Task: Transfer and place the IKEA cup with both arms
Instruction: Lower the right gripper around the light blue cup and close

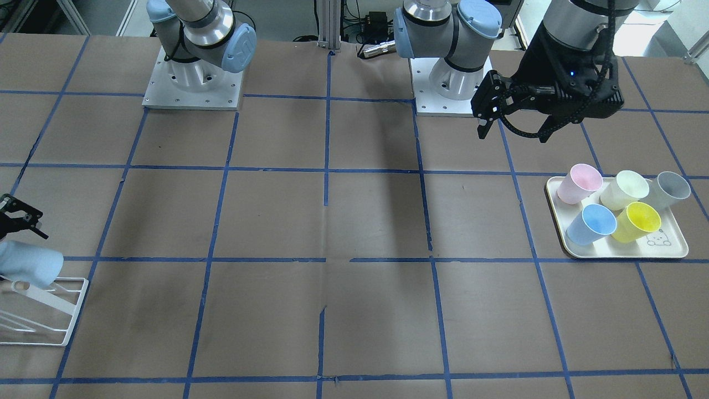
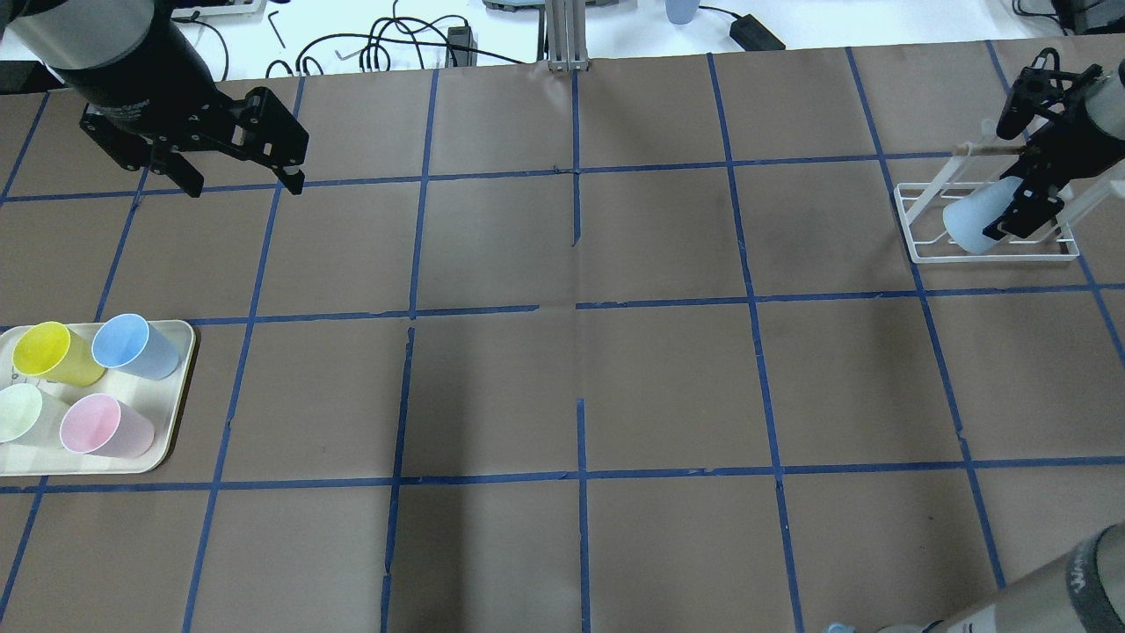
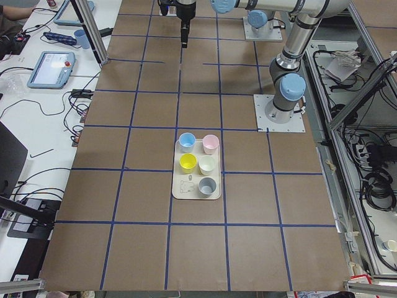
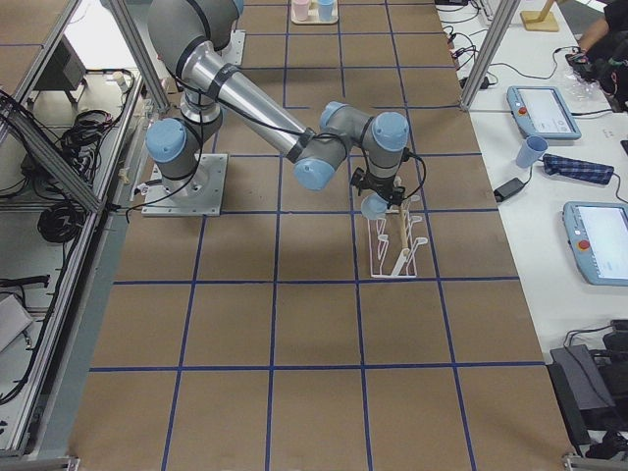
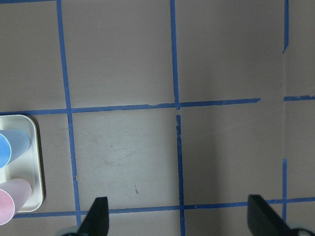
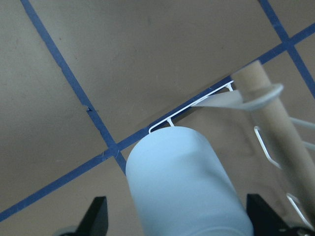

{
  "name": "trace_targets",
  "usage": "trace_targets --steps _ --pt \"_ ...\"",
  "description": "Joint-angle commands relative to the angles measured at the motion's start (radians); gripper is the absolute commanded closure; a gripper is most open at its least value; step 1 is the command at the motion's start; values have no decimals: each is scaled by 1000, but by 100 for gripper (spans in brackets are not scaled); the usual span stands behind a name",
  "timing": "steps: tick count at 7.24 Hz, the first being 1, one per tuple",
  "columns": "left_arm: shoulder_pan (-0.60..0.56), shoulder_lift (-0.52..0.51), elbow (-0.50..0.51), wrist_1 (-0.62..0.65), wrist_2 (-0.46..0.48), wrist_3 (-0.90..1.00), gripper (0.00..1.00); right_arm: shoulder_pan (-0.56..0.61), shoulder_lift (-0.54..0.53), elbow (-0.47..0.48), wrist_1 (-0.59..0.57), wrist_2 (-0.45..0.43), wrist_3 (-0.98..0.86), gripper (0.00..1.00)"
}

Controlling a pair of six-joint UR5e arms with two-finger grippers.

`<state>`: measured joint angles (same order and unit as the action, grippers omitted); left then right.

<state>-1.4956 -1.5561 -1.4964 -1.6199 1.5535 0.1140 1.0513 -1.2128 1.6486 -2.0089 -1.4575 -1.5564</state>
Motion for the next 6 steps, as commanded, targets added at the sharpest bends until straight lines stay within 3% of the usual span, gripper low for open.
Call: trace_targets --steps 1,6 --pt "0 1 -1 0 0 0 0 -2 4 0 -7 -1 -1 0" --pt "0 1 1 0 0 1 0 -4 4 0 -10 -4 -1 1"
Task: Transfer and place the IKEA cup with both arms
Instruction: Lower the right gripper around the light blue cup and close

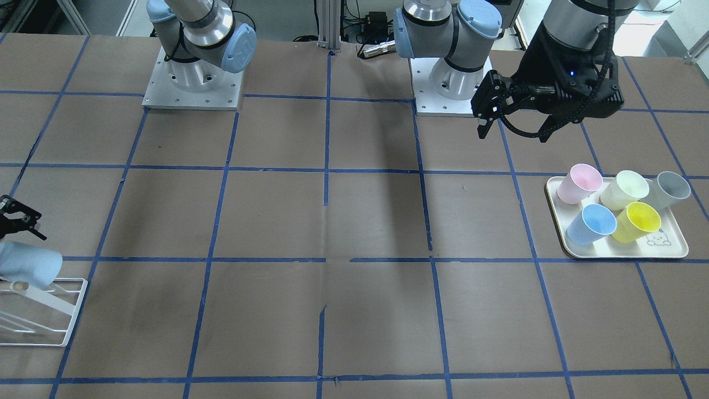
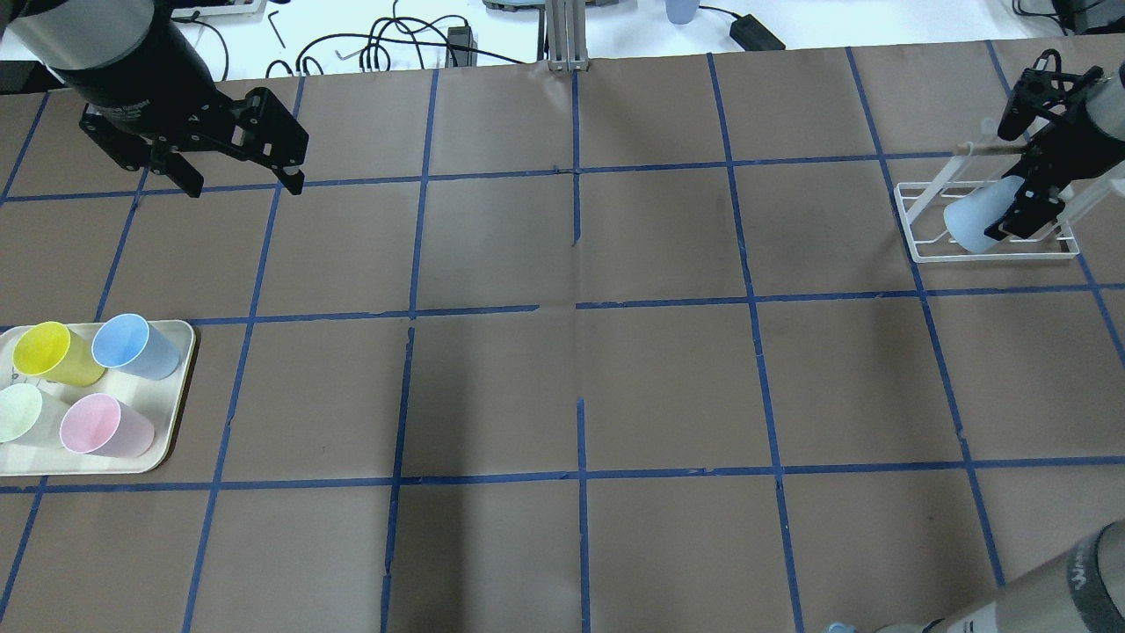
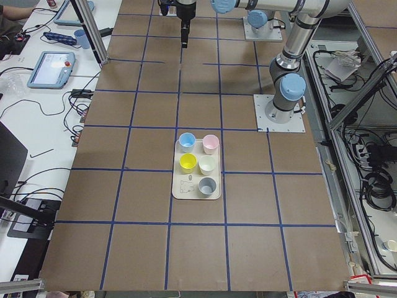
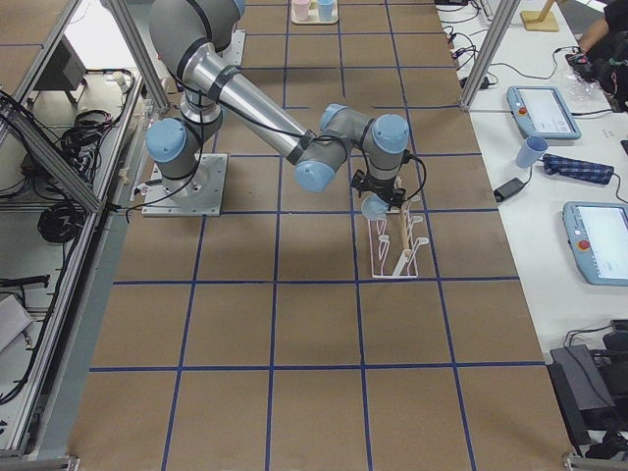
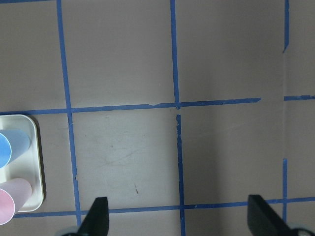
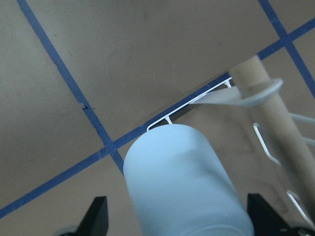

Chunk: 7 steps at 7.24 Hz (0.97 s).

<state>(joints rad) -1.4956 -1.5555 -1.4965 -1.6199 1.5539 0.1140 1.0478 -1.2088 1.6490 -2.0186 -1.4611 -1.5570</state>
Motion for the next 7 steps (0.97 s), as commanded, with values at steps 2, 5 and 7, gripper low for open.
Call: trace_targets --steps 2,5,7 --pt "0 0 -1 0 0 1 0 0 -1 0 1 -1 2 17" --pt "0 0 -1 0 0 1 0 0 -2 3 -20 -13 2 40" --pt "0 0 -1 0 0 1 0 1 -3 2 -22 -19 3 52"
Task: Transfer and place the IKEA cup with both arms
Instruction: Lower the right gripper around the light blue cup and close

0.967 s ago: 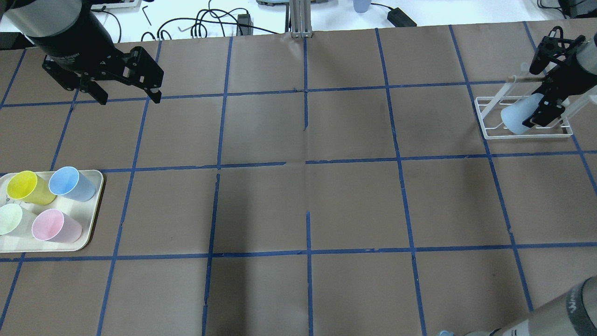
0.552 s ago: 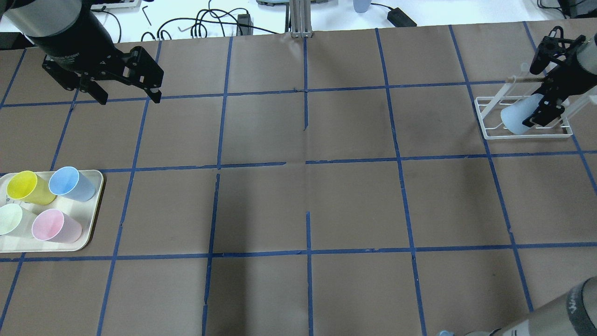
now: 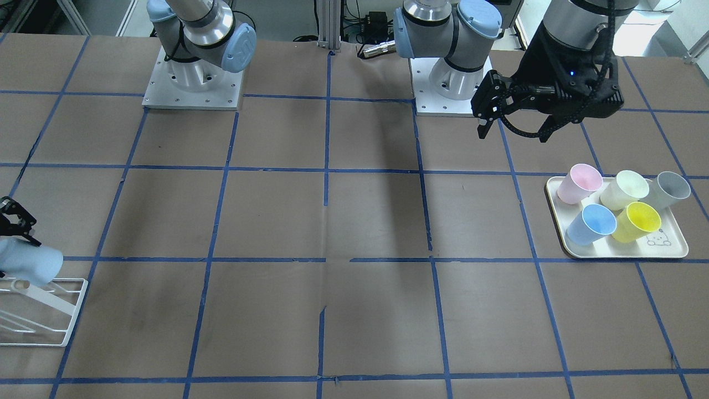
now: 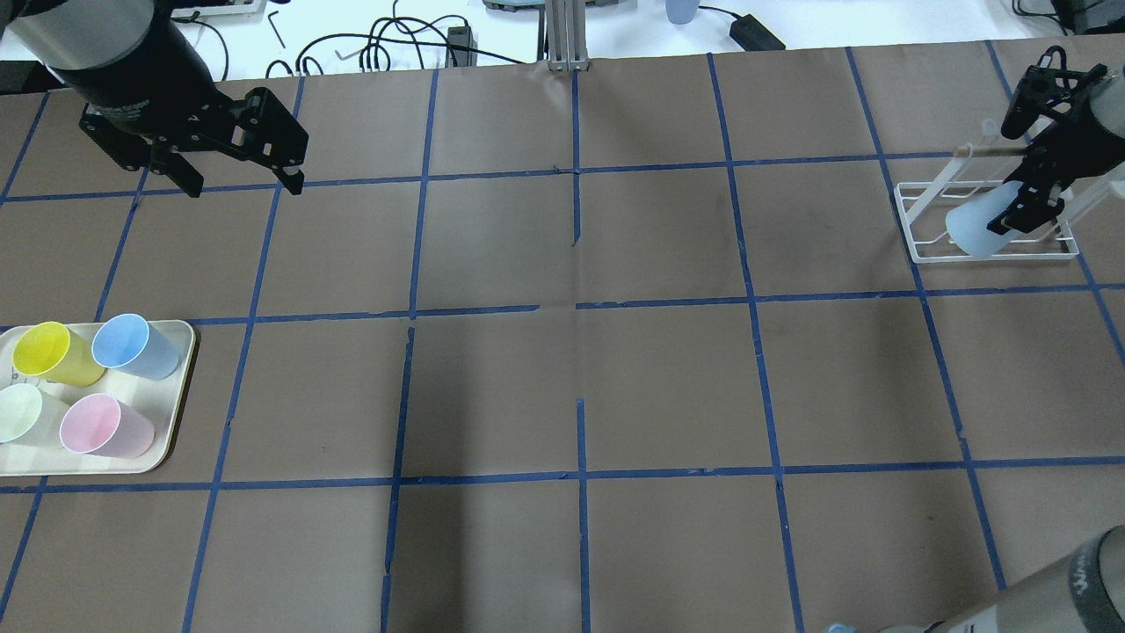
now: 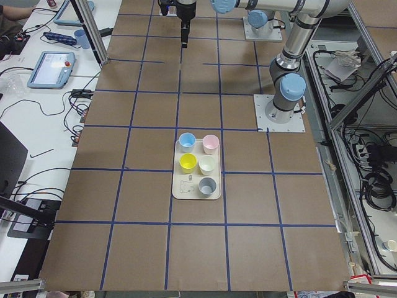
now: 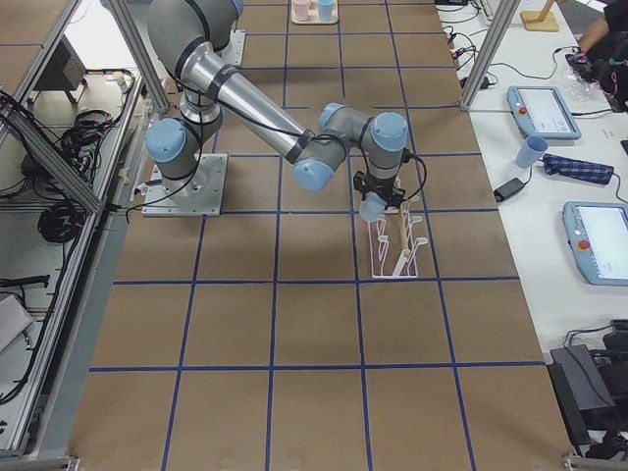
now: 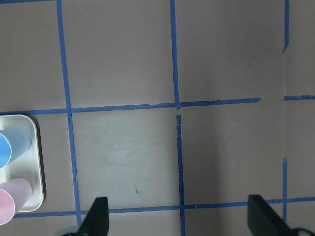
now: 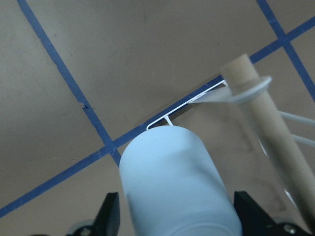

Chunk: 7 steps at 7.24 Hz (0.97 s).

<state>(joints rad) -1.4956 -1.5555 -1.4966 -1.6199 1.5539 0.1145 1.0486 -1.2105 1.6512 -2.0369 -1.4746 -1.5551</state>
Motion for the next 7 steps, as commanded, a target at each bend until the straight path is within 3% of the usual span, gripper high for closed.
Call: trace_targets --steps 1,7 --pt "0 0 -1 0 0 1 0 1 -4 -1 -3 -9 4 55" --pt "0 0 -1 0 2 1 0 2 -61 -38 53 -82 18 61"
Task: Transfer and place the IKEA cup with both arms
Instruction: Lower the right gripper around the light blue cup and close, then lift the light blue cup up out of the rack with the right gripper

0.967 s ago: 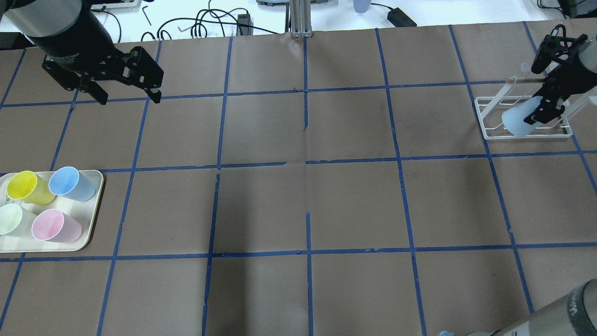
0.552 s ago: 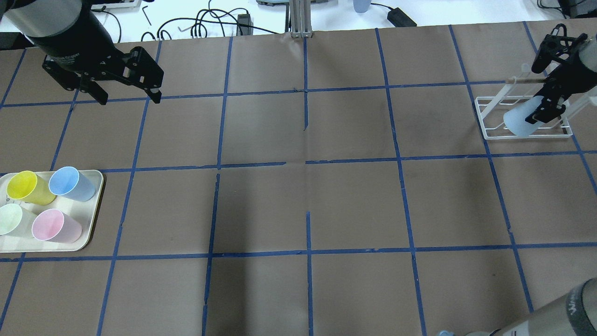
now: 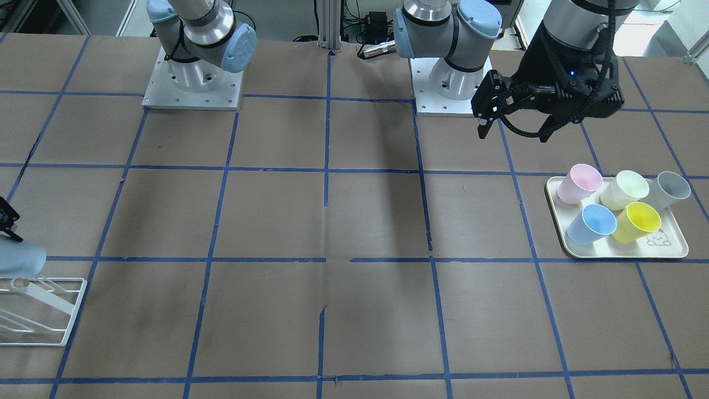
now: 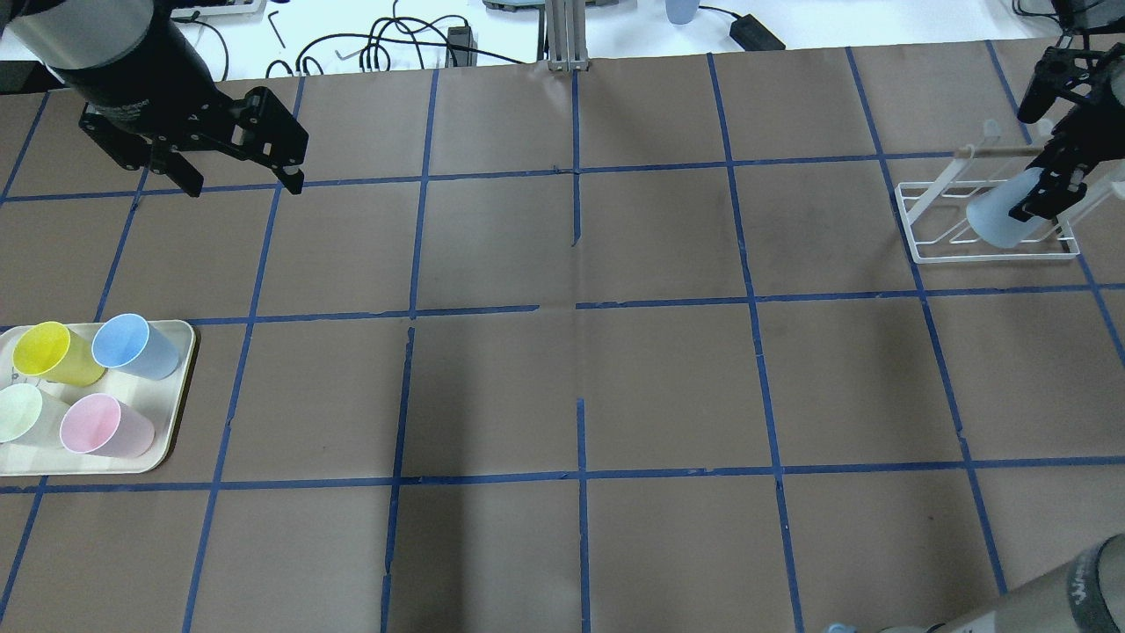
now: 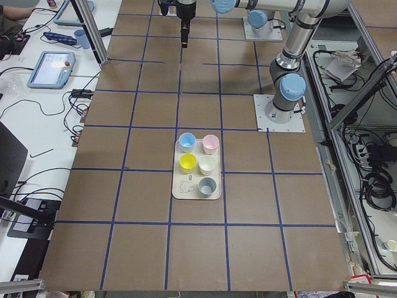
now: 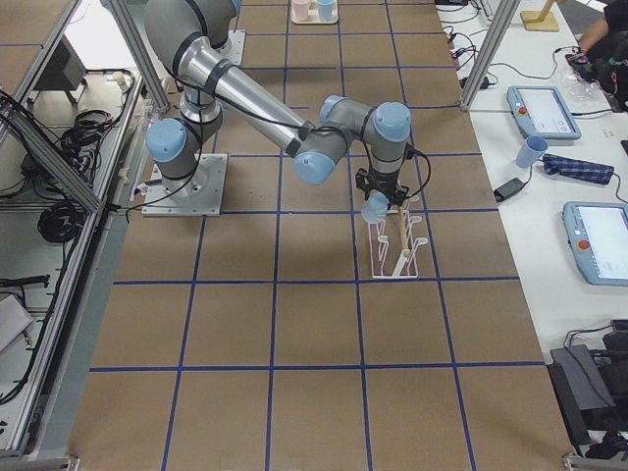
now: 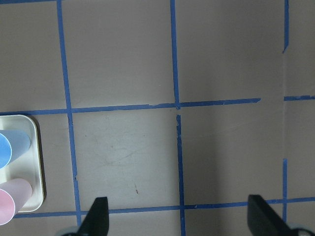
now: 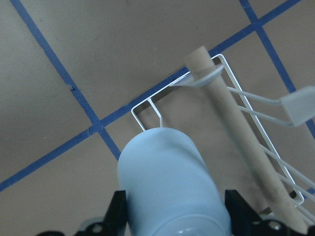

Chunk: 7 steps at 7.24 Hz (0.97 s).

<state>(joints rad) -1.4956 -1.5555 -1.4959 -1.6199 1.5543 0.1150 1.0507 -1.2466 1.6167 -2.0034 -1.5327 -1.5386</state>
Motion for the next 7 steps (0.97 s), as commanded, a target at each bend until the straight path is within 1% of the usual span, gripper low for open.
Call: trace_targets --steps 1,3,5,6,7 --pt "0 0 0 0 0 0 0 0 -55 -5 58 -26 8 63" --pt "0 0 0 0 0 2 0 2 -99 -30 90 -53 24 67" --pt "0 -2 0 0 0 2 0 5 -135 -93 226 -52 69 67" --pt "0 0 0 0 -2 3 0 6 -157 -121 314 -38 89 67" --pt "2 0 0 0 -6 6 0 8 -206 -126 396 -9 103 71"
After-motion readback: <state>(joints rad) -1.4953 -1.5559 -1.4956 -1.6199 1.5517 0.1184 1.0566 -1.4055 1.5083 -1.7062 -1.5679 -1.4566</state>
